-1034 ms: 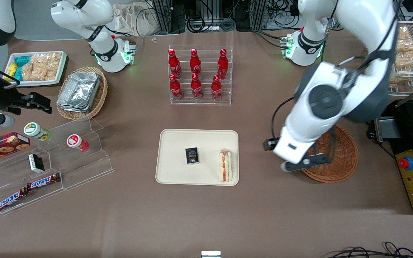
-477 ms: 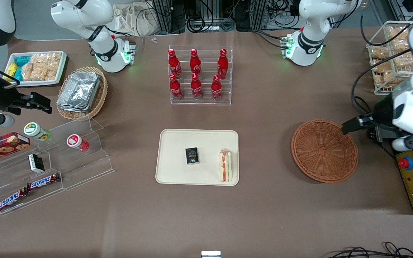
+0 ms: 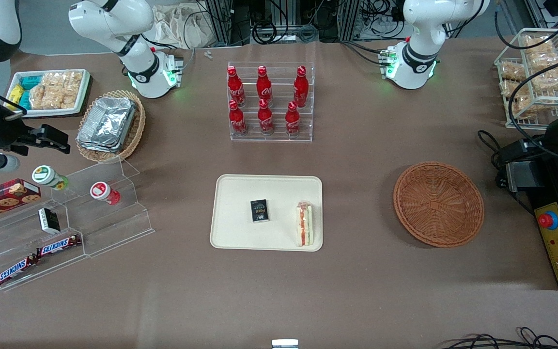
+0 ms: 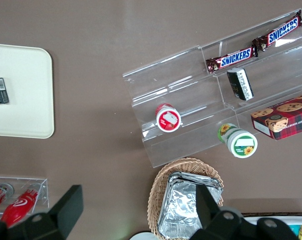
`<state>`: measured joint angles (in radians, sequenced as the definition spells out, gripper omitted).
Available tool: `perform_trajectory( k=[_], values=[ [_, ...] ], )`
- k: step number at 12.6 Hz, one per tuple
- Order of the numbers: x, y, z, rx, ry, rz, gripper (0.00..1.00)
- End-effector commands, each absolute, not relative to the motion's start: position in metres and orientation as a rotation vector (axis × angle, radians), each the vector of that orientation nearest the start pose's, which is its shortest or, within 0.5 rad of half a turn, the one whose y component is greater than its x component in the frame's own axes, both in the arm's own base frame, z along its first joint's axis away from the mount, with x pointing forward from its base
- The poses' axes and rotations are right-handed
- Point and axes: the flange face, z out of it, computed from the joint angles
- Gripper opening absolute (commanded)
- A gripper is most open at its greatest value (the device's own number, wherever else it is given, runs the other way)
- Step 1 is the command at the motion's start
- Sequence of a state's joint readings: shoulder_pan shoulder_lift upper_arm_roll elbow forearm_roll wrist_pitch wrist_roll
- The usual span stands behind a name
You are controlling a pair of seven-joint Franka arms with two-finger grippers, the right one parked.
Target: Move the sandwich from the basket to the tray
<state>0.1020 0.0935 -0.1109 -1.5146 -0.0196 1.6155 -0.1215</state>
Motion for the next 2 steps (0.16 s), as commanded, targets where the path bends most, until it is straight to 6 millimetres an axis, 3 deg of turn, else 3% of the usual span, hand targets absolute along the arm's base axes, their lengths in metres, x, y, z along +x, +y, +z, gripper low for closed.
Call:
perform_trajectory(
  k=[1,2],
  values=[
    [0.5899,-0.0171,0.5936,-3.176,-0.119,0.044,1.0],
    [0.5937,-0.0239,0.5895,-3.179,-0.105,0.057,1.0]
  ],
)
